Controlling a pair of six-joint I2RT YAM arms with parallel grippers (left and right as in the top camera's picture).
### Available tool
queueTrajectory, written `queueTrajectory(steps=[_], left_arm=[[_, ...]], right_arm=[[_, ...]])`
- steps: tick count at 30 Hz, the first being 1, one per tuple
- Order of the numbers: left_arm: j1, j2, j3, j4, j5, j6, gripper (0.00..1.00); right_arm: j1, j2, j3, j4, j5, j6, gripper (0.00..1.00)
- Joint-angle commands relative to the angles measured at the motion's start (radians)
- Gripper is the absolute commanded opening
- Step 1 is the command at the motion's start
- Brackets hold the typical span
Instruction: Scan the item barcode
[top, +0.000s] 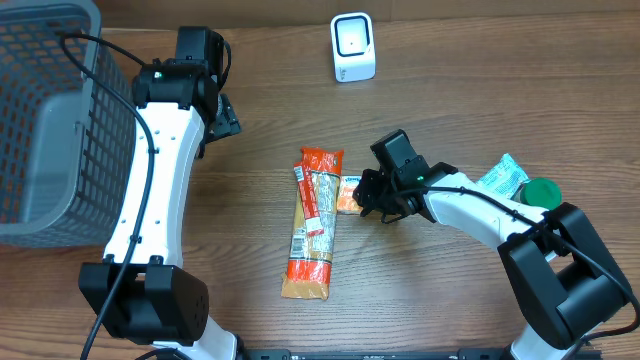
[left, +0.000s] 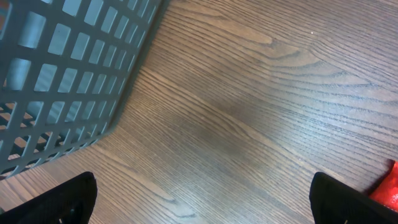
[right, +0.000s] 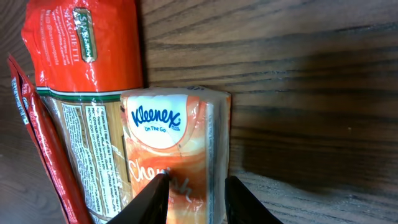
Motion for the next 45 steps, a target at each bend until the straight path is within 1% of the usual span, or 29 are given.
queueTrajectory(steps=[1,10,12,34,40,45], left_arm=[[-0.007,-0.007,0.013,0.001,0.001,-0.003,1.0],[-0.007,-0.007,0.013,0.001,0.001,-0.003,1.0],[-0.007,-0.007,0.013,0.001,0.001,-0.003,1.0],[-0.007,-0.007,0.013,0.001,0.001,-0.003,1.0],[-0.007,-0.007,0.013,0.001,0.001,-0.003,1.0],[-0.007,-0.007,0.013,0.001,0.001,-0.003,1.0]], right_arm=[[-0.001,-0.008,-0.004,0.013,0.015,0.001,0.32],[-0.001,0.007,-0.005,0.02,0.014,0.008,0.31],[-0.001,0.007,-0.005,0.019,0.015,0.008,0.27],[-0.001,0.017,-0.005,-0.001,0.021,0.03,0.28],[-0.001,0.017,-0.005,-0.004,0.023,0.03,0.24],[-0.001,0.017,-0.005,-0.004,0.037,0.03,0.24]])
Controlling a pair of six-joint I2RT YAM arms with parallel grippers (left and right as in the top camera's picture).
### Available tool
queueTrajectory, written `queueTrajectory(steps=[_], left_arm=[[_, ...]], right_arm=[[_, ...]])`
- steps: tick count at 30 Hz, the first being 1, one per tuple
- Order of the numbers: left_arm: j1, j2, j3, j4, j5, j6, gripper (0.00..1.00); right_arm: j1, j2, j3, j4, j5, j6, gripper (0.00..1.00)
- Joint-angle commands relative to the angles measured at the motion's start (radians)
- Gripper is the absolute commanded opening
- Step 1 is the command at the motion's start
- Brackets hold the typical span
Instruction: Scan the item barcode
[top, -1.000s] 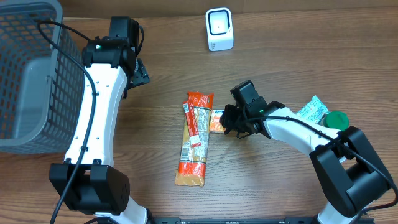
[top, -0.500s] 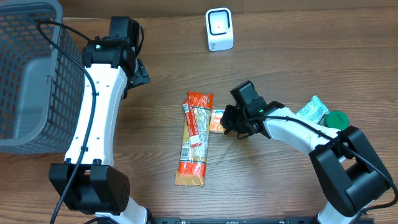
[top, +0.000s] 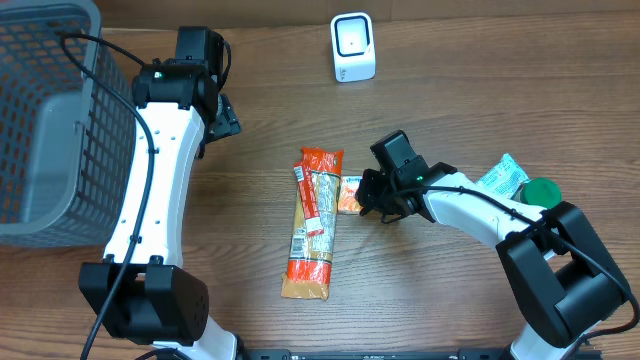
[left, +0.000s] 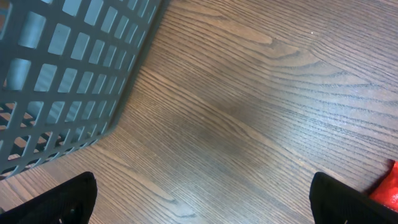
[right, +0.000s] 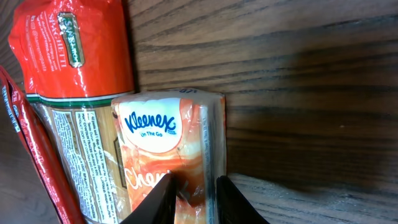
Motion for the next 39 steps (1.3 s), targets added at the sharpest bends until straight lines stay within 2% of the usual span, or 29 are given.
queueTrajectory(steps=[1,3,4,6,18,21,27,32,39], left_arm=[[-0.007,-0.007,0.013,0.001,0.001,-0.003,1.0],[-0.007,-0.007,0.013,0.001,0.001,-0.003,1.0],[-0.007,-0.007,0.013,0.001,0.001,-0.003,1.0],[-0.007,-0.007,0.013,0.001,0.001,-0.003,1.0],[-0.007,-0.007,0.013,0.001,0.001,-0.003,1.0],[-0.007,-0.007,0.013,0.001,0.001,-0.003,1.0],[-0.007,-0.007,0.013,0.001,0.001,-0.003,0.99],[-0.007,-0.007,0.013,0.001,0.001,-0.003,1.0],[-0.007,-0.007,0.013,0.001,0.001,-0.003,0.99]], right_arm=[[-0.001,0.01,-0.005,0.001,0.027,0.0,0.24],[-0.001,0.01,-0.005,0.0,0.045,0.0,0.18],[-0.001,0.01,-0.006,-0.008,0.068,0.001,0.11],[-0.001,0.01,-0.006,-0.024,0.098,0.027,0.04],[-0.011,0.006,-0.003,-0.047,0.095,0.037,0.04],[-0.042,-0.023,0.02,-0.082,0.005,-0.092,0.04],[-0.089,-0.171,0.101,-0.183,0.049,-0.224,0.04],[-0.135,-0.208,0.308,-0.417,0.074,-0.291,0.04],[-0.167,-0.183,0.789,-0.793,0.19,-0.372,0.03]])
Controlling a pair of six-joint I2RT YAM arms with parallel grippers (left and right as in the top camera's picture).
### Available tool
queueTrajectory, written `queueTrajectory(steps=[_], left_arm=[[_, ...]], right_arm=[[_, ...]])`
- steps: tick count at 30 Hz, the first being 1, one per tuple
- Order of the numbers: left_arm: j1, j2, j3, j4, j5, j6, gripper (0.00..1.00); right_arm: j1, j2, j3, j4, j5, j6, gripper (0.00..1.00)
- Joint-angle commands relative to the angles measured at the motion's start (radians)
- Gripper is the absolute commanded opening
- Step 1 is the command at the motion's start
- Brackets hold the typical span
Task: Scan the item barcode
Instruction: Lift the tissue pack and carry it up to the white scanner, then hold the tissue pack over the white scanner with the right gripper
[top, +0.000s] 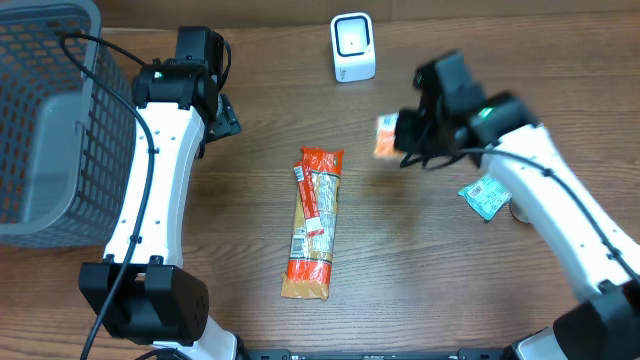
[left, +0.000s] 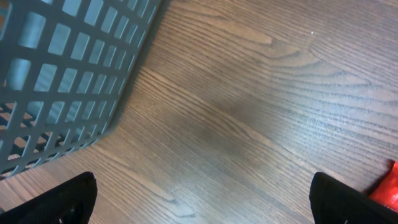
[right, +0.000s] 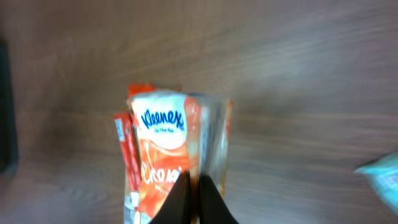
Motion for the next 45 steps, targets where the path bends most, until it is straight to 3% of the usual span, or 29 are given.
queueTrajectory(steps=[1,5,9,13,18,28,32,41,45], left_arm=[[-0.007,-0.007,0.013,0.001,0.001,-0.003,0.99],[-0.007,-0.007,0.013,0.001,0.001,-0.003,1.0],[-0.007,-0.007,0.013,0.001,0.001,-0.003,1.0],[-0.007,-0.007,0.013,0.001,0.001,-0.003,1.0],[-0.007,-0.007,0.013,0.001,0.001,-0.003,1.0],[-0.007,-0.007,0.013,0.001,0.001,-0.003,1.0],[-0.007,-0.007,0.013,0.001,0.001,-0.003,1.0],[-0.007,-0.007,0.013,0.001,0.001,-0.003,1.0],[-0.007,-0.007,0.013,0.001,0.001,-0.003,1.0]], right_arm=[[-0.004,0.006,0.286,-0.126,0.093,-0.069,0.03],[-0.003,0.148,0.687,-0.382,0.185,-0.113,0.03],[-0.003,0.264,0.843,-0.459,0.27,-0.174,0.04],[0.007,0.338,0.828,-0.351,0.289,-0.288,0.04],[0.034,0.456,0.828,-0.235,0.497,-0.318,0.04],[0.092,0.68,0.828,0.046,0.768,-0.587,0.04],[0.104,0.758,0.828,0.191,0.789,-0.715,0.04],[0.121,0.88,0.828,0.395,0.867,-0.809,0.04],[0.145,0.906,0.828,0.487,0.891,-0.969,0.04]])
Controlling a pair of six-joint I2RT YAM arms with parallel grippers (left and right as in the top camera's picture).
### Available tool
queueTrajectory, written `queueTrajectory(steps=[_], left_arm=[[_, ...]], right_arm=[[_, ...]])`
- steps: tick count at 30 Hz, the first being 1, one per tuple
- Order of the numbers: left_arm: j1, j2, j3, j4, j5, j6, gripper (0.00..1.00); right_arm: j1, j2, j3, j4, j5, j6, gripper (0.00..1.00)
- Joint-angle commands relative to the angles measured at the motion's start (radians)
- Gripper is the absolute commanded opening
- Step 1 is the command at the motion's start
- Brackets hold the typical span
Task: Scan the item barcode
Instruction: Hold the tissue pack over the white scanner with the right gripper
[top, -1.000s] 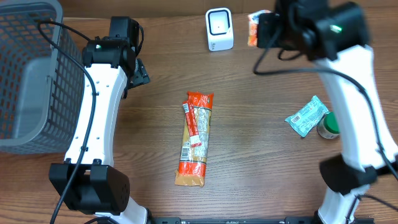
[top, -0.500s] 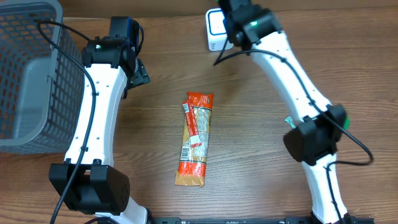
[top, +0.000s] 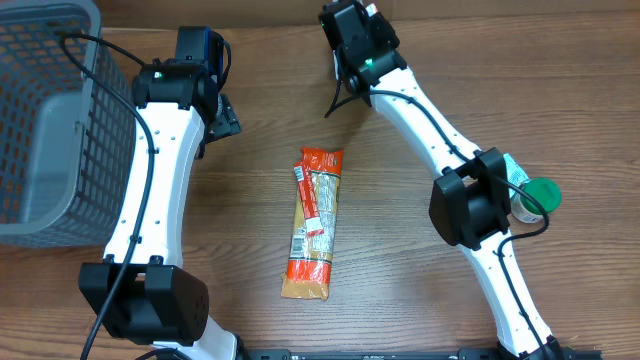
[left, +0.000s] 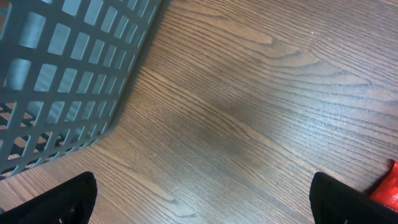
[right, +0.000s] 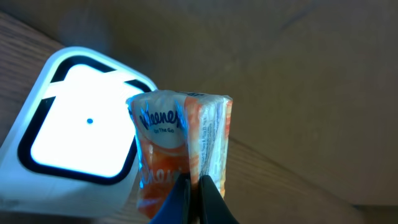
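My right gripper (right: 193, 200) is shut on an orange-and-white Kleenex tissue pack (right: 163, 146), pinching its lower edge. The pack hangs upright, just right of and partly in front of the brightly lit window of the white scanner (right: 74, 140). In the overhead view the right gripper (top: 352, 55) sits at the back of the table and covers both scanner and pack. No barcode shows on the pack's visible faces. My left gripper (left: 202, 200) is open over bare wood beside the basket, with nothing between its black fingers (left: 65, 200).
A grey mesh basket (top: 45, 120) stands at the far left. A long orange pasta packet (top: 315, 220) lies mid-table. A green-capped item (top: 541, 192) and a light blue packet (top: 508, 168) lie at the right, beside the right arm's base.
The right gripper has moved with the tissue pack from mid-air right of the scanner to the back of the table. The pack now hangs by the scanner's lit window. The left arm is unchanged.
First the right gripper's fingers straddled the tissue pack lying against the pasta packet. Then they stood closer on it. After that the pack was off the table, held in the shut gripper. Now it is at the scanner. The left arm stayed still throughout.
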Motion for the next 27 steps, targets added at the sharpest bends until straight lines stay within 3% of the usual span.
queueTrajectory(steps=[1,10,27], left_arm=[[-0.007,-0.007,0.013,0.001,0.001,-0.003,1.0],[-0.007,-0.007,0.013,0.001,0.001,-0.003,1.0],[-0.007,-0.007,0.013,0.001,0.001,-0.003,1.0]], right_arm=[[0.035,0.018,0.007,0.063,0.053,-0.185,0.04],[0.05,0.031,0.007,0.14,0.053,-0.214,0.04],[0.069,0.031,0.007,0.085,0.125,-0.178,0.04]])
